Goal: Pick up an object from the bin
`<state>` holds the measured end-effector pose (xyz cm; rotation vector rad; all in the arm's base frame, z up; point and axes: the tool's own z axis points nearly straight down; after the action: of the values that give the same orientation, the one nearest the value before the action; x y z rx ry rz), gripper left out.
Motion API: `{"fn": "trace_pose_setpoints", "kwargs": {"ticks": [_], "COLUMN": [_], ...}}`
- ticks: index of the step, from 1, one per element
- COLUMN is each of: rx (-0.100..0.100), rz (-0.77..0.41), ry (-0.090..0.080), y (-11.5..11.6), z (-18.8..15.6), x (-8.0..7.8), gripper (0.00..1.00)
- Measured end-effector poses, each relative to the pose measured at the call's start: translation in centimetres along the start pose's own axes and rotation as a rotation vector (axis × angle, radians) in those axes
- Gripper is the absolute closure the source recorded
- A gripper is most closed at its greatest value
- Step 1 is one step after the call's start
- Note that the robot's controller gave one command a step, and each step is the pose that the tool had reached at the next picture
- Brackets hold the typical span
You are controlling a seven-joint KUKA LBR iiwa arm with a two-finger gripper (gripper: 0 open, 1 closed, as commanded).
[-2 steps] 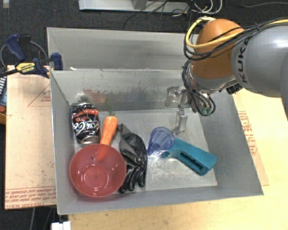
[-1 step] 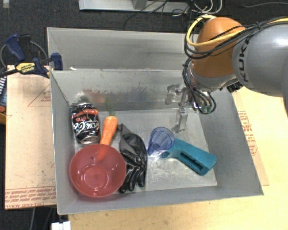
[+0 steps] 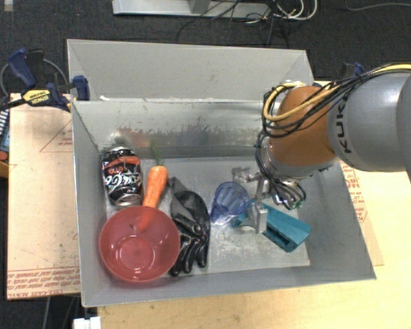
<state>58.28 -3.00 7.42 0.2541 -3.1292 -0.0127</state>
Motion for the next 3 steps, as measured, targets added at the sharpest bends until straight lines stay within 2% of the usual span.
{"fn": "trace_pose_setpoints", "kwargs": {"ticks": [1, 2, 3], "rx": [0.009, -0.002, 0.008], "rz": [-0.089, -0.176, 0.075], "ry": [-0.012, 0.002, -0.012], "y": [1.9, 1.9, -3.8], "z": [-9.0, -2.3, 0.5], "x": [1.3, -1.3, 5.7], "gripper": [0.0, 0.0, 0.0]}}
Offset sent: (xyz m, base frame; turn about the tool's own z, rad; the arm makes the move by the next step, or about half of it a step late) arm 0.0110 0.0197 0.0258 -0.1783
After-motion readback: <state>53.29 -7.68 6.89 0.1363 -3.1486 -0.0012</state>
